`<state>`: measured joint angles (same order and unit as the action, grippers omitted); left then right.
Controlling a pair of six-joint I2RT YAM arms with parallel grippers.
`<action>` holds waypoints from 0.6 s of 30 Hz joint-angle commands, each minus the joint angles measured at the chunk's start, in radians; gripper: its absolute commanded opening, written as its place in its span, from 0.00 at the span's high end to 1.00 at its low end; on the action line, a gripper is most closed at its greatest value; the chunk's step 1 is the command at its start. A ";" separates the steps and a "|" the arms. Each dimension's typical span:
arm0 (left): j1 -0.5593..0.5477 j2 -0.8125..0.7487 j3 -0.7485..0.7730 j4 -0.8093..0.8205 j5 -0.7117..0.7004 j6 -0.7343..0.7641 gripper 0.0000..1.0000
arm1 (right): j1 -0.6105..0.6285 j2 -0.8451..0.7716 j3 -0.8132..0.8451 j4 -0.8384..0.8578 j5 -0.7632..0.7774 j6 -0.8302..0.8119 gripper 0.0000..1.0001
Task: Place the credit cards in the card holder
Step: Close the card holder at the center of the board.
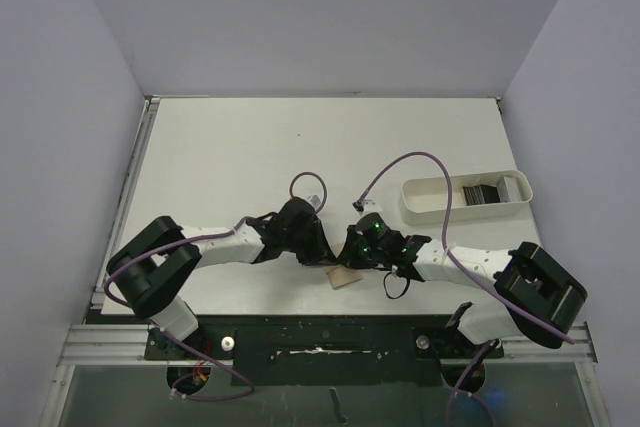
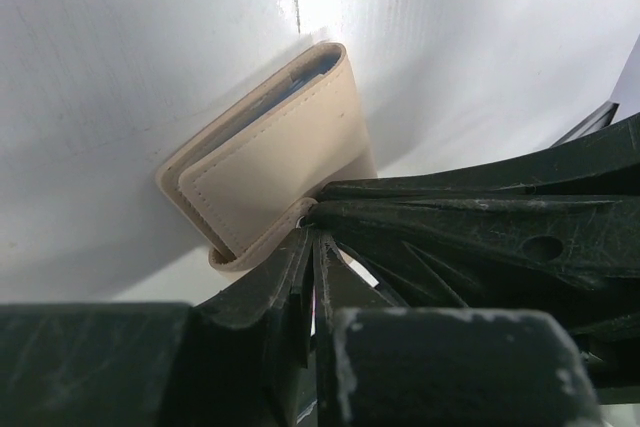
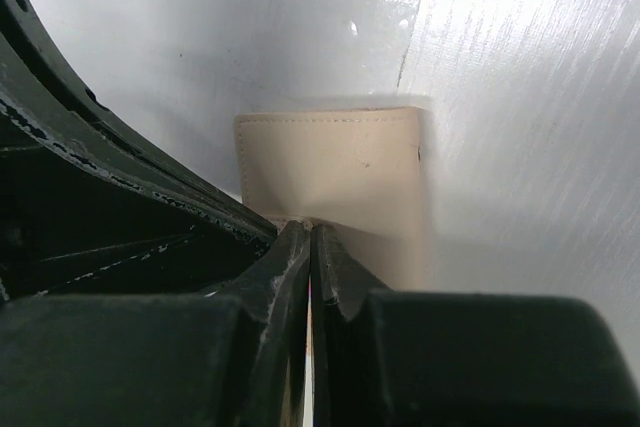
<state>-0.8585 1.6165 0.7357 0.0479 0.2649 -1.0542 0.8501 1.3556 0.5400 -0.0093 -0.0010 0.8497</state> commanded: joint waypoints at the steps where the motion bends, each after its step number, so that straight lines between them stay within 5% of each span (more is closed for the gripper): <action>1: -0.017 0.012 0.049 -0.009 -0.034 0.032 0.98 | -0.005 -0.010 -0.008 0.020 0.006 0.001 1.00; 18: -0.044 0.022 0.072 -0.090 -0.104 0.075 1.00 | -0.006 -0.007 0.002 0.012 0.001 -0.007 1.00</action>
<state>-0.8860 1.6184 0.7700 -0.0174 0.2054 -1.0111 0.8497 1.3556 0.5400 -0.0093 -0.0017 0.8490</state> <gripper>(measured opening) 0.010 0.020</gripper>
